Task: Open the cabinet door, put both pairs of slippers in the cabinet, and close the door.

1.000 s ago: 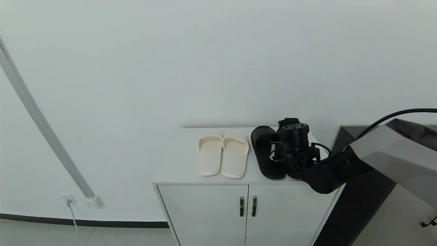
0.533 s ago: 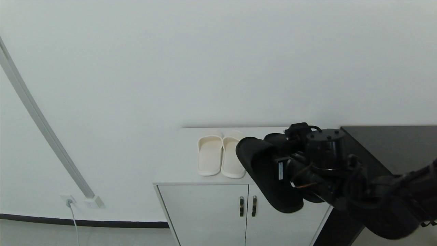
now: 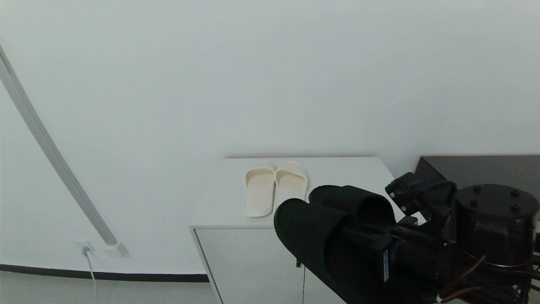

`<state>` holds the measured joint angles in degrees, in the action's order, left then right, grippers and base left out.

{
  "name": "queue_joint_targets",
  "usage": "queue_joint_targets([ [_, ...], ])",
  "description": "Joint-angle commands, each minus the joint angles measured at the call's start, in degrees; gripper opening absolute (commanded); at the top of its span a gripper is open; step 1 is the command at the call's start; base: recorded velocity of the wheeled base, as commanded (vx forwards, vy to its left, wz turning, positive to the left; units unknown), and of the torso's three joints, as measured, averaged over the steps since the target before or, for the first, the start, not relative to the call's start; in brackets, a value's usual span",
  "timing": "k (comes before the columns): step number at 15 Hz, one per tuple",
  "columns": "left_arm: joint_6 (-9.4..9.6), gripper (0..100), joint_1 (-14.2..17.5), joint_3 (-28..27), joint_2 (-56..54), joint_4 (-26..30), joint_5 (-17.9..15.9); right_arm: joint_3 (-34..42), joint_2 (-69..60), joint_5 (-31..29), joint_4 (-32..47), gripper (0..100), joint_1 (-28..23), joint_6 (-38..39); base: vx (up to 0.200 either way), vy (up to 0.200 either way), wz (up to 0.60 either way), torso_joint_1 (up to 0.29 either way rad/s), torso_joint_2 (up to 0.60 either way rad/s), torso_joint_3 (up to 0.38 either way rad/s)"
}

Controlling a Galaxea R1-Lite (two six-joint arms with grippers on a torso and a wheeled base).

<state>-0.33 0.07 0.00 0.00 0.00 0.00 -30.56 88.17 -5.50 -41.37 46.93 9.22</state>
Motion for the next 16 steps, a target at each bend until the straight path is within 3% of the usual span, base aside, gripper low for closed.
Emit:
queue_joint_targets([
  [1, -0.02, 0, 0.01, 0.00, 0.00, 0.00, 0.00, 0.33, -1.34, 0.05, -0.02, 0, 1.05, 0.01, 0.000, 0.000, 0.00, 0.000, 0.00, 0.000],
  [6, -0.02, 0, 0.01, 0.00, 0.00, 0.00, 0.09, 1.73, -1.07, 1.37, -0.11, 0, 1.14, 0.01, -0.160, 0.000, 0.00, 0.002, 0.00, 0.003],
  [16, -0.02, 0, 0.01, 0.00, 0.00, 0.00, 0.09, 3.58, -0.90, 1.37, -0.20, 0, 1.14, 0.01, 0.000, 0.000, 0.00, 0.000, 0.00, 0.000],
])
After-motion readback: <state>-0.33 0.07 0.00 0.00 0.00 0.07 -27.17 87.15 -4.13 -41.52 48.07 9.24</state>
